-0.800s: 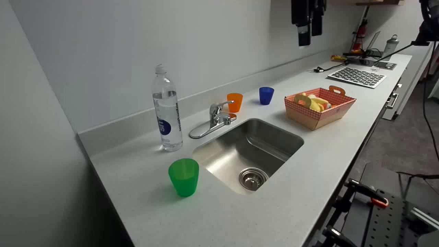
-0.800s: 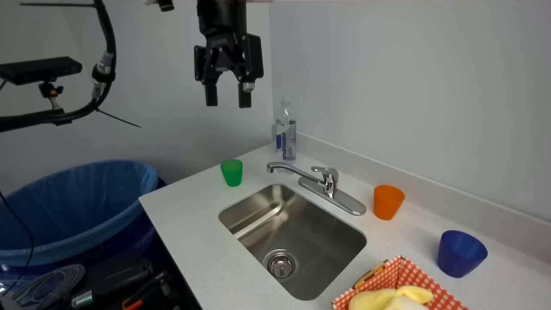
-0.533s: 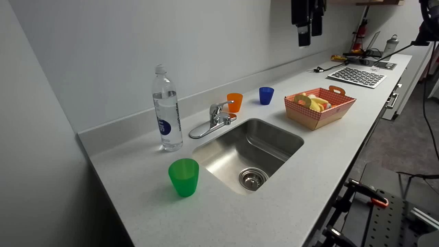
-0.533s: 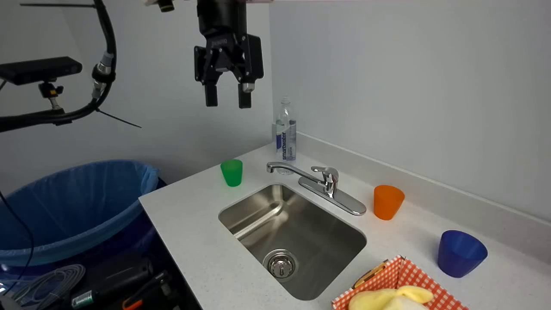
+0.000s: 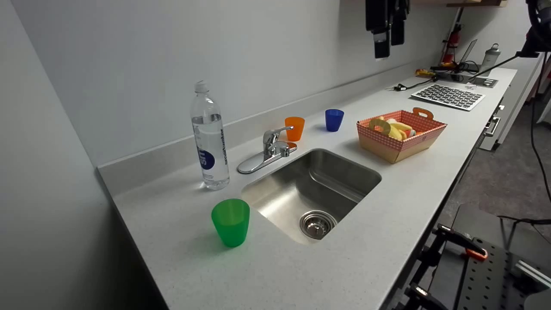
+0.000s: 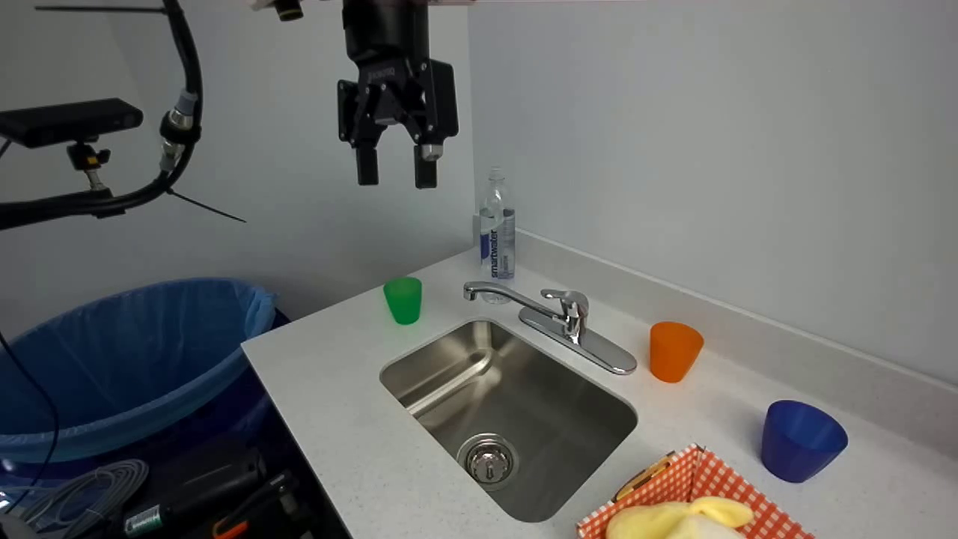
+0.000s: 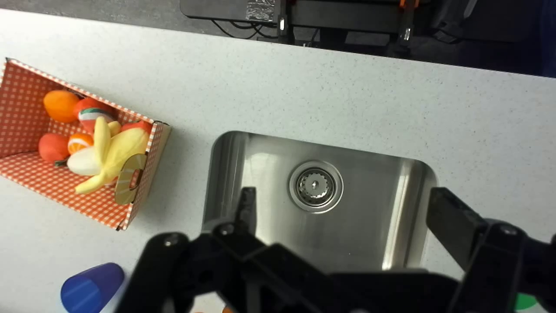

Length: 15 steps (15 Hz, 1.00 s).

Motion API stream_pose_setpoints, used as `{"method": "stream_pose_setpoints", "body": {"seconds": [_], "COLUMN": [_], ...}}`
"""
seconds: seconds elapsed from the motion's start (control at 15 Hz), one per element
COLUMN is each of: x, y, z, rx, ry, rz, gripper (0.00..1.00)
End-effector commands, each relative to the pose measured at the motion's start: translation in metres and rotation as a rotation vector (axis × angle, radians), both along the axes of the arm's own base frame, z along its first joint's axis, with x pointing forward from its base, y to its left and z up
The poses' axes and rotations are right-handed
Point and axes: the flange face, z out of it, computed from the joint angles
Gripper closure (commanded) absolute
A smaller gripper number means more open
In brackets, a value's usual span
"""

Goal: Move the faucet to the right

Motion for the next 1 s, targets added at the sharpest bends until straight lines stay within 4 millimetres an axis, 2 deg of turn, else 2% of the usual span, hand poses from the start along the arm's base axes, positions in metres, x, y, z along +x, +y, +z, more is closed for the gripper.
{"method": "stream_pose_setpoints", "body": {"seconds": [0.0,0.47,0.73,0.93], "x": [0.0,0.0,0.011,0.028], "y": [0.0,0.0,0.0,0.001], "z": [0.0,0.0,-0.002,-0.012], "rx": [0.0,0.0,-0.017,-0.023], "ry": [0.001,0.001,-0.035,-0.074], "rz": [0.0,0.0,-0.016,-0.051], "gripper": [0.0,0.0,0.0,0.0]}}
